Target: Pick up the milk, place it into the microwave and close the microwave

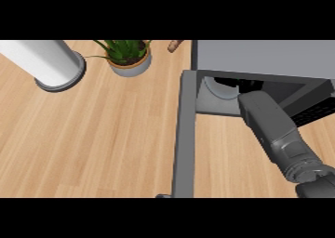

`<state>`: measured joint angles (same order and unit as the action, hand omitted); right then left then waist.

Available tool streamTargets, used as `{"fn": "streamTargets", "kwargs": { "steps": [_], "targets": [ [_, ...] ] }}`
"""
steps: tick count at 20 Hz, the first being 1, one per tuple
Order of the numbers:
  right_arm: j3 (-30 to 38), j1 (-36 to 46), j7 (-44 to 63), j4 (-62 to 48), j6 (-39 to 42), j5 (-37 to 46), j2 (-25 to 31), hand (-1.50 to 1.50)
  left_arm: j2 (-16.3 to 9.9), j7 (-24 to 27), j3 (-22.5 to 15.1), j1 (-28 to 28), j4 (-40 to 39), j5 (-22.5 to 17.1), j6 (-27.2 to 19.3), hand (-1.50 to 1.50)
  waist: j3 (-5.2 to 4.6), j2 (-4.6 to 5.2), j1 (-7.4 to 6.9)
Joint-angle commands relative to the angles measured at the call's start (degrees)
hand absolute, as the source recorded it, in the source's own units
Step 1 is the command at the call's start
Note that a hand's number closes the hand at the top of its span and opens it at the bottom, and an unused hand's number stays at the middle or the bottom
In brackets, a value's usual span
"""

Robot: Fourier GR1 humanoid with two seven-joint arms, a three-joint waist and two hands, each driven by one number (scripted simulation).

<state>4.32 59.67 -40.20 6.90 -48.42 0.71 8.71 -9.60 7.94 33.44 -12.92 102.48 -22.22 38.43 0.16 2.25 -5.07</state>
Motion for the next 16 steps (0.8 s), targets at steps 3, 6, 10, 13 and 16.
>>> {"fn": "streamTargets", "kwargs": {
  "steps": [3, 6, 10, 13, 16],
  "targets": [
    [1.0, -0.8, -0.7, -1.5, -0.5, 0.0, 3.7, 1.50, 0.4, -0.3, -0.8, 1.0, 0.2, 1.0, -0.8, -1.50, 0.08, 0.46, -0.65],
    [1.3, -1.1, 0.0, -2.4, 0.8, -0.1, 5.8, 1.50, 0.4, -0.4, -1.1, 0.5, -0.3, 0.5, 0.1, -1.50, 0.12, 0.84, -1.59],
    [1.7, -2.1, 0.5, -3.3, -0.8, -0.2, 5.9, 1.50, 0.5, -0.7, -1.9, 2.4, -1.2, 1.8, -1.0, -1.50, 0.16, 0.97, -1.55],
    [0.7, -2.2, 1.2, -4.1, -2.0, 0.9, 6.4, 1.50, -1.0, 0.0, -0.8, 2.0, -3.4, 0.8, 0.8, -1.50, 0.10, 0.91, -1.92],
    [-0.9, -2.5, 0.8, -4.7, -3.0, 2.7, 4.9, 1.50, 1.4, -0.9, -3.4, 3.7, -1.5, 2.6, -1.4, -1.50, 0.21, 1.26, -2.46]
  ]
}}
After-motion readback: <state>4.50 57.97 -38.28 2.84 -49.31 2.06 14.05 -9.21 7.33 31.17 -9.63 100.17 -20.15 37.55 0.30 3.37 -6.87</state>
